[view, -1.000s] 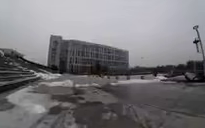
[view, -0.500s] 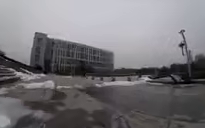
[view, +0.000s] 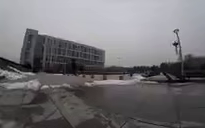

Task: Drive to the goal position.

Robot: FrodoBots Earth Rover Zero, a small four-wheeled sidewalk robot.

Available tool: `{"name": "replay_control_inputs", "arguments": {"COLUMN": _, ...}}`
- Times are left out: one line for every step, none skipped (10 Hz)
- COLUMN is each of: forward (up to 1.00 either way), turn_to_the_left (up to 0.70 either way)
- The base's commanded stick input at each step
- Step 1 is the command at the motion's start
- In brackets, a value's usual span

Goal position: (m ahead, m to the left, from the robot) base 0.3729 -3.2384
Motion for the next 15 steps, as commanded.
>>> {"name": "replay_control_inputs", "arguments": {"forward": 1.0, "turn_to_the_left": 0.0}}
{"name": "replay_control_inputs", "arguments": {"forward": 1.0, "turn_to_the_left": 0.0}}
{"name": "replay_control_inputs", "arguments": {"forward": 1.0, "turn_to_the_left": 0.0}}
{"name": "replay_control_inputs", "arguments": {"forward": 1.0, "turn_to_the_left": 0.0}}
{"name": "replay_control_inputs", "arguments": {"forward": 1.0, "turn_to_the_left": 0.0}}
{"name": "replay_control_inputs", "arguments": {"forward": 1.0, "turn_to_the_left": 0.0}}
{"name": "replay_control_inputs", "arguments": {"forward": 1.0, "turn_to_the_left": 0.0}}
{"name": "replay_control_inputs", "arguments": {"forward": 1.0, "turn_to_the_left": 0.0}}
{"name": "replay_control_inputs", "arguments": {"forward": 1.0, "turn_to_the_left": 0.0}}
{"name": "replay_control_inputs", "arguments": {"forward": 1.0, "turn_to_the_left": 0.0}}
{"name": "replay_control_inputs", "arguments": {"forward": 1.0, "turn_to_the_left": 0.0}}
{"name": "replay_control_inputs", "arguments": {"forward": 1.0, "turn_to_the_left": 0.0}}
{"name": "replay_control_inputs", "arguments": {"forward": 1.0, "turn_to_the_left": 0.0}}
{"name": "replay_control_inputs", "arguments": {"forward": 1.0, "turn_to_the_left": 0.0}}
{"name": "replay_control_inputs", "arguments": {"forward": 1.0, "turn_to_the_left": 0.0}}
